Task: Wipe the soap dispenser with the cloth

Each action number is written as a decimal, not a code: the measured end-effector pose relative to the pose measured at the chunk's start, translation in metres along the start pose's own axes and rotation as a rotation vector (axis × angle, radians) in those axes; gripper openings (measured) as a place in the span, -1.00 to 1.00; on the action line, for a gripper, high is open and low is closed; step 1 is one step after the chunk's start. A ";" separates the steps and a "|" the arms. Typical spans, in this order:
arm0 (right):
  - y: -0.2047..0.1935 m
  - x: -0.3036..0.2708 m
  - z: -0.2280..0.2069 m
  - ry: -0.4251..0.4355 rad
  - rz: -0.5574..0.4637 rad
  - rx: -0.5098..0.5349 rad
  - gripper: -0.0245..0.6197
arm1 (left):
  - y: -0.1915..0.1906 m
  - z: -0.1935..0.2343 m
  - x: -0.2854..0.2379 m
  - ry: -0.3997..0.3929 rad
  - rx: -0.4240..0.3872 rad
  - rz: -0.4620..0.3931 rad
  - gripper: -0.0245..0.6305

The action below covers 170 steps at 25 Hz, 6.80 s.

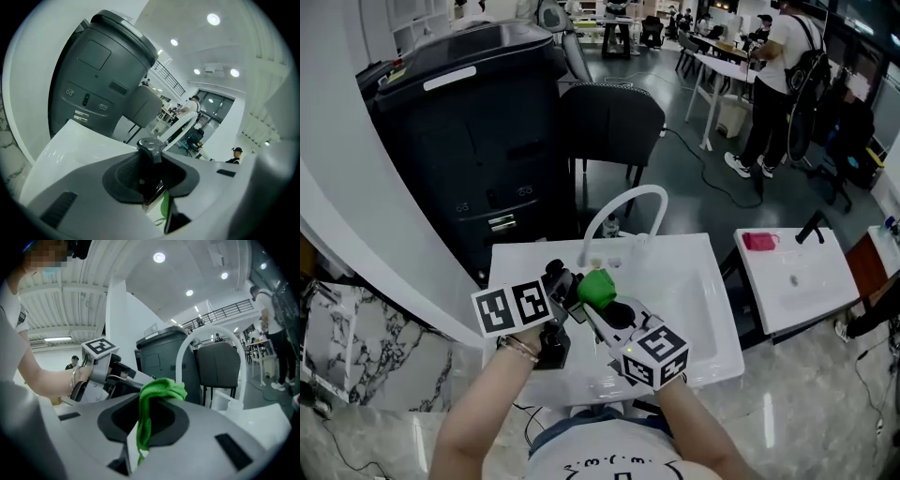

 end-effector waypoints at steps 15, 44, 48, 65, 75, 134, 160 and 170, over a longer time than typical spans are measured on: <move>-0.040 0.022 -0.030 -0.153 0.102 -0.124 -0.77 | 0.018 0.009 0.025 -0.030 0.020 -0.082 -0.63; -0.033 0.004 -0.008 -0.038 0.115 -0.231 -0.77 | 0.030 -0.004 0.043 -0.050 -0.031 -0.126 -0.63; -0.037 0.020 -0.029 -0.129 0.136 -0.231 -0.77 | 0.033 -0.007 0.048 -0.082 -0.112 -0.163 -0.63; 0.056 0.036 0.035 0.205 -0.135 -0.078 -0.77 | 0.037 -0.049 0.094 -0.476 -0.567 -0.559 -0.64; 0.011 0.018 0.021 0.176 0.032 -0.099 -0.77 | 0.033 -0.058 0.094 -0.483 -0.612 -0.543 -0.64; 0.054 0.045 0.014 0.574 -0.115 -0.273 -0.77 | -0.090 -0.115 0.145 -0.620 -1.673 -0.491 -0.62; 0.071 0.007 0.022 0.556 0.071 -0.047 -0.77 | -0.116 -0.084 0.111 -0.600 -2.139 -0.351 -0.62; 0.014 -0.027 -0.006 0.389 0.389 0.065 -0.77 | -0.132 -0.082 0.117 -0.653 -2.191 -0.300 -0.61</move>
Point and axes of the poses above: the fingertips, and each gripper's own axes: x backward along the fingers, z to its left, y out of its top, the point moved 2 cm from there along x, backward along the fingers, and after that the axes turned 7 degrees about y, right-handed, at the moved point
